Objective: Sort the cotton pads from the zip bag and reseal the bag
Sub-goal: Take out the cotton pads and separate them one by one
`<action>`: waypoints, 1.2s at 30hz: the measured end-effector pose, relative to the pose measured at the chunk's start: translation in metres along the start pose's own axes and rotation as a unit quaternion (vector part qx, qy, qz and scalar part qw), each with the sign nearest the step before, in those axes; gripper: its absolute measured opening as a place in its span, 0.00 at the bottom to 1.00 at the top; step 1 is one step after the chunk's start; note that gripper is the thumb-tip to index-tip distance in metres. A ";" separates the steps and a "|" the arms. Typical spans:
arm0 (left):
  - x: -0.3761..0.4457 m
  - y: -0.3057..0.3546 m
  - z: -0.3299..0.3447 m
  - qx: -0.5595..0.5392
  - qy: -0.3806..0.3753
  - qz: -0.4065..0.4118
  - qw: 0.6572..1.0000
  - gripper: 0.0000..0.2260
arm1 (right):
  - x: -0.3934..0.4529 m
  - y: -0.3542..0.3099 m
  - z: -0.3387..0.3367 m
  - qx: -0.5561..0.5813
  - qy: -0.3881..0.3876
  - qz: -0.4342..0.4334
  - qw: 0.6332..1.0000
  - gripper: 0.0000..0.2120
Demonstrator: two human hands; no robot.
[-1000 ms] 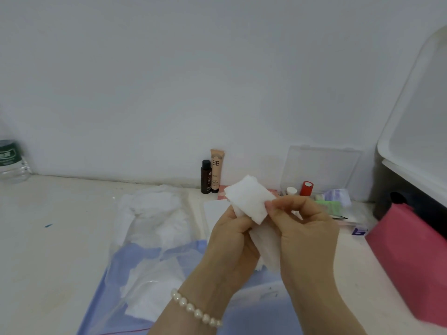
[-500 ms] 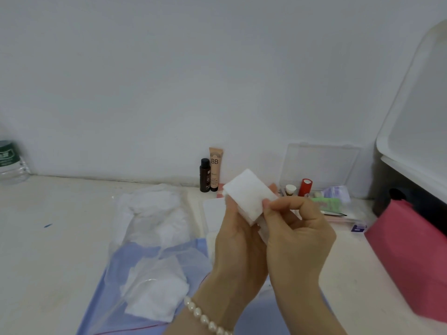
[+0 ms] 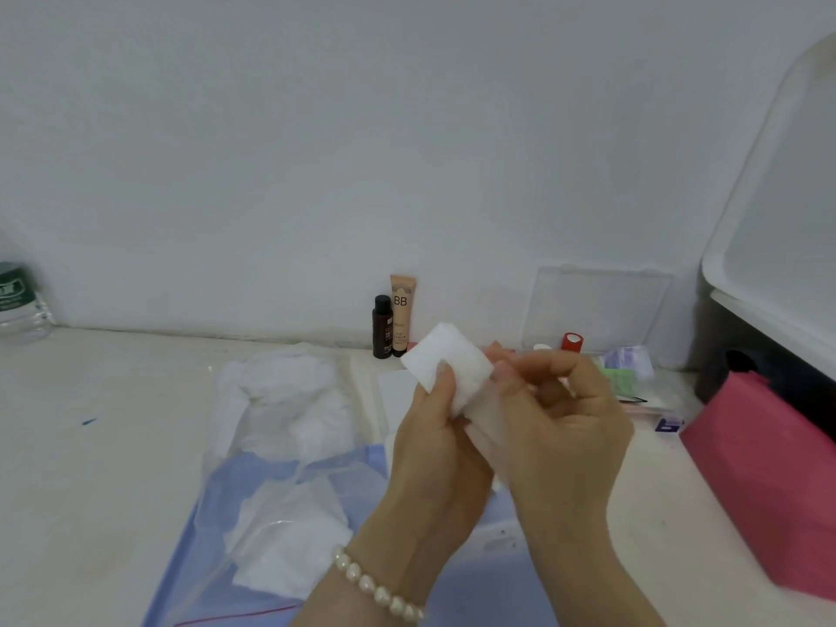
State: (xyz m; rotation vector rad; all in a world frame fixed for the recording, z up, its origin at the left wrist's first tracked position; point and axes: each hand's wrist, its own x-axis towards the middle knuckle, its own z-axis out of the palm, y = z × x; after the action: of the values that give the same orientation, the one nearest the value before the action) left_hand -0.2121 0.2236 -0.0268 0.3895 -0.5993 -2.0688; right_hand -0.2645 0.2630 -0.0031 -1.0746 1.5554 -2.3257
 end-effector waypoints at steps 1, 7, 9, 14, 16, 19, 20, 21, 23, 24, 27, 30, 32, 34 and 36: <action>0.001 0.003 -0.001 -0.001 0.002 0.002 1.000 0.22 | 0.006 -0.002 -0.004 0.019 0.015 -0.002 1.000 0.13; 0.005 0.024 -0.010 -0.026 -0.003 -0.007 1.000 0.22 | 0.043 -0.001 -0.034 -0.076 -0.097 0.113 0.986 0.05; 0.006 0.027 -0.012 -0.028 -0.008 -0.006 1.000 0.22 | 0.043 0.002 -0.033 -0.135 -0.176 0.138 0.965 0.07; -0.001 0.025 -0.005 -0.026 -0.023 -0.055 0.998 0.23 | 0.028 0.008 -0.022 -0.197 -0.231 0.079 0.949 0.06; -0.002 0.025 -0.002 -0.039 -0.020 -0.066 0.997 0.23 | 0.027 0.012 -0.021 -0.217 -0.198 0.052 0.955 0.07; 0.002 0.024 -0.005 -0.081 -0.004 -0.074 0.994 0.22 | 0.032 0.015 -0.024 -0.213 -0.122 0.021 0.969 0.08; 0.003 0.023 -0.005 -0.095 0.004 -0.080 0.992 0.22 | 0.033 0.017 -0.024 -0.205 -0.105 0.017 0.973 0.10; 0.004 0.021 -0.007 -0.105 0.011 -0.087 0.991 0.23 | 0.034 0.018 -0.024 -0.199 -0.093 0.014 0.975 0.11; 0.005 0.017 -0.007 -0.103 0.024 -0.091 0.990 0.22 | 0.034 0.019 -0.023 -0.175 -0.074 0.013 0.982 0.11; 0.006 0.014 -0.008 -0.090 0.031 -0.086 0.992 0.20 | 0.033 0.018 -0.023 -0.147 -0.063 0.012 0.987 0.11; 0.008 0.009 -0.009 -0.005 0.056 -0.051 0.997 0.12 | 0.029 0.006 -0.021 -0.030 -0.063 0.030 0.997 0.06; 0.009 0.006 -0.010 0.053 0.034 -0.022 0.998 0.14 | 0.024 0.002 -0.017 0.027 -0.127 0.095 0.987 0.04; 0.006 0.006 -0.006 0.073 0.006 -0.010 0.997 0.17 | 0.020 0.007 -0.012 -0.006 -0.141 0.107 0.984 0.04; 0.004 0.007 -0.003 0.090 -0.028 0.000 0.996 0.13 | 0.015 0.010 -0.008 -0.042 -0.135 0.092 0.986 0.04; 0.002 0.006 -0.001 0.094 -0.049 0.005 0.994 0.11 | 0.011 0.012 -0.005 -0.072 -0.125 0.052 0.988 0.05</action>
State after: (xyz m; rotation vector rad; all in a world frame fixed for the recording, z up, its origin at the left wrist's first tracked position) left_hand -0.2082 0.2186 -0.0245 0.3939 -0.8583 -2.0375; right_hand -0.2785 0.2562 -0.0092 -1.2310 1.6556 -1.9506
